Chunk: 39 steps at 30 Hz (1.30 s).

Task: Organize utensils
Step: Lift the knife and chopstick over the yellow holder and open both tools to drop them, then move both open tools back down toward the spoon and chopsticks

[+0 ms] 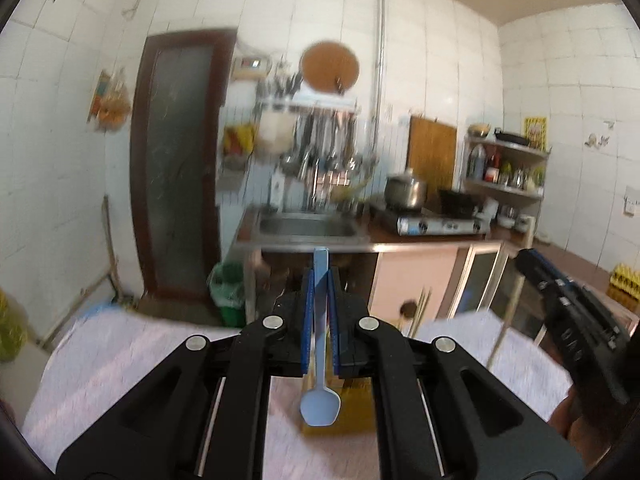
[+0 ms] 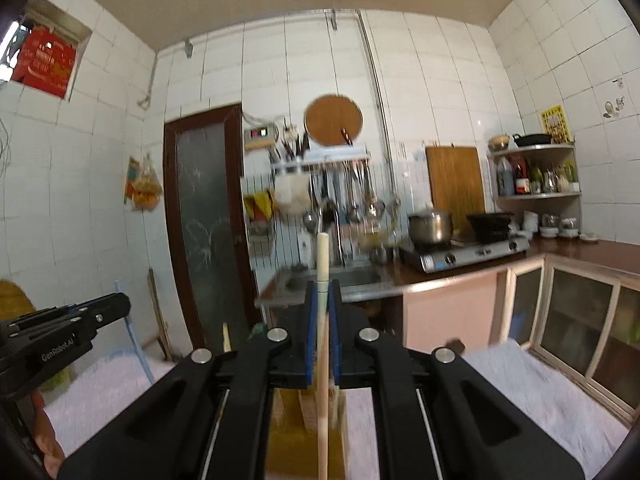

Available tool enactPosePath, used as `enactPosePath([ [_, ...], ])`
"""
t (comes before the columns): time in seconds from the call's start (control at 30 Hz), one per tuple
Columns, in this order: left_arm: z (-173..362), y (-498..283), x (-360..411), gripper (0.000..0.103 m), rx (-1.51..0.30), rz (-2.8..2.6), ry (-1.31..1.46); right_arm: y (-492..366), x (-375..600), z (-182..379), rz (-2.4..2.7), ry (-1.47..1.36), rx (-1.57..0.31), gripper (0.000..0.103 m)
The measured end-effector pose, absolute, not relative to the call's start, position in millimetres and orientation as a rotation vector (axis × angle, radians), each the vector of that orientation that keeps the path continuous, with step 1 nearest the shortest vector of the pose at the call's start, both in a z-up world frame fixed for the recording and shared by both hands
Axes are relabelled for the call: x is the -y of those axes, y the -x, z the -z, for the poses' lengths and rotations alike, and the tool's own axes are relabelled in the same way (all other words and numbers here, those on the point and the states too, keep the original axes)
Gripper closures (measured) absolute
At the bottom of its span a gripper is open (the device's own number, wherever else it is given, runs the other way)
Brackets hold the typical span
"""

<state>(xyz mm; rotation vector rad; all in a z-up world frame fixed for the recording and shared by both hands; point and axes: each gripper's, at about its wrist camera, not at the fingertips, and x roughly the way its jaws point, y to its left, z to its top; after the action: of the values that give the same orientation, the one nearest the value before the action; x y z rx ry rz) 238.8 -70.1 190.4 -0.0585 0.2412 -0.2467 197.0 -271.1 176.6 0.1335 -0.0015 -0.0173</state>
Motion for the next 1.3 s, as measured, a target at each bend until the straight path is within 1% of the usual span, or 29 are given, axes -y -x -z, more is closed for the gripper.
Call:
enactPosePath([
  [0.1,-200.2,-263.6,85.7,0.097,-0.206,0.259,0.048,-222.9,269.0,-190.1,0.018,-0.116,0.051,0.097],
  [0.17,-197.7,-280.2,93.0,0.097,-0.205,0.266,0.047,-237.7,266.9,-190.3,0.022,-0.105,0.068,0.097],
  [0.33,-164.6,-320.5,102.3,0.097,-0.259,0.281,0.051,-272.8,269.0,-166.6,0.013,-0.094,0.060,0.097],
  [0.47,-126.2,-340.8,100.2,0.097,-0.331,0.284,0.051,-287.9,272.0,-133.9,-0.001,-0.087,-0.003,0.097],
  [0.57,-110.3,-346.2,93.3,0.097,-0.367,0.286,0.076,-292.4,271.0,-110.7,-0.006,-0.071,-0.058,0.097],
  [0.67,-96.7,-347.3,91.3,0.097,-0.405,0.284,0.074,-293.4,271.2,-94.4,-0.005,-0.061,-0.111,0.097],
  [0.77,-93.8,-344.0,88.1,0.097,-0.421,0.263,0.056,-286.1,275.3,-89.6,0.011,-0.064,-0.132,0.096],
  [0.8,-94.9,-340.7,85.8,0.096,-0.432,0.253,0.050,-282.8,277.0,-90.0,0.019,-0.060,-0.143,0.096],
  [0.83,-96.9,-338.3,83.3,0.093,-0.447,0.246,0.042,-279.7,279.2,-90.8,0.023,-0.057,-0.163,0.095],
  [0.87,-99.4,-335.4,81.2,0.080,-0.457,0.242,0.041,-276.6,281.5,-92.0,0.026,-0.059,-0.178,0.083],
  [0.9,-102.4,-331.4,77.8,0.059,-0.463,0.236,0.042,-273.9,284.5,-93.7,0.032,-0.066,-0.190,0.068],
  [0.93,-106.6,-325.5,73.3,0.048,-0.464,0.223,0.043,-265.4,289.6,-96.9,0.041,-0.085,-0.190,0.038],
  [0.97,-111.3,-316.6,66.9,0.033,-0.452,0.207,0.048,-257.1,293.4,-100.0,0.050,-0.099,-0.180,0.032],
  [1.0,-115.7,-307.5,61.0,0.024,-0.436,0.195,0.052,-252.0,295.4,-102.0,0.056,-0.101,-0.180,0.032],
  [1.03,-119.6,-296.0,54.1,0.020,-0.423,0.181,0.047,-243.7,298.3,-105.4,0.066,-0.098,-0.195,0.031],
  [1.1,-122.6,-282.2,46.5,0.012,-0.420,0.167,0.035,-234.6,301.8,-108.5,0.082,-0.100,-0.223,0.025],
  [1.17,-122.5,-268.8,37.8,0.006,-0.424,0.153,0.034,-222.3,304.6,-110.8,0.094,-0.104,-0.255,0.019],
  [1.3,-109.3,-245.8,24.2,0.005,-0.458,0.157,0.032,-199.3,303.0,-104.6,0.126,-0.074,-0.314,0.016],
])
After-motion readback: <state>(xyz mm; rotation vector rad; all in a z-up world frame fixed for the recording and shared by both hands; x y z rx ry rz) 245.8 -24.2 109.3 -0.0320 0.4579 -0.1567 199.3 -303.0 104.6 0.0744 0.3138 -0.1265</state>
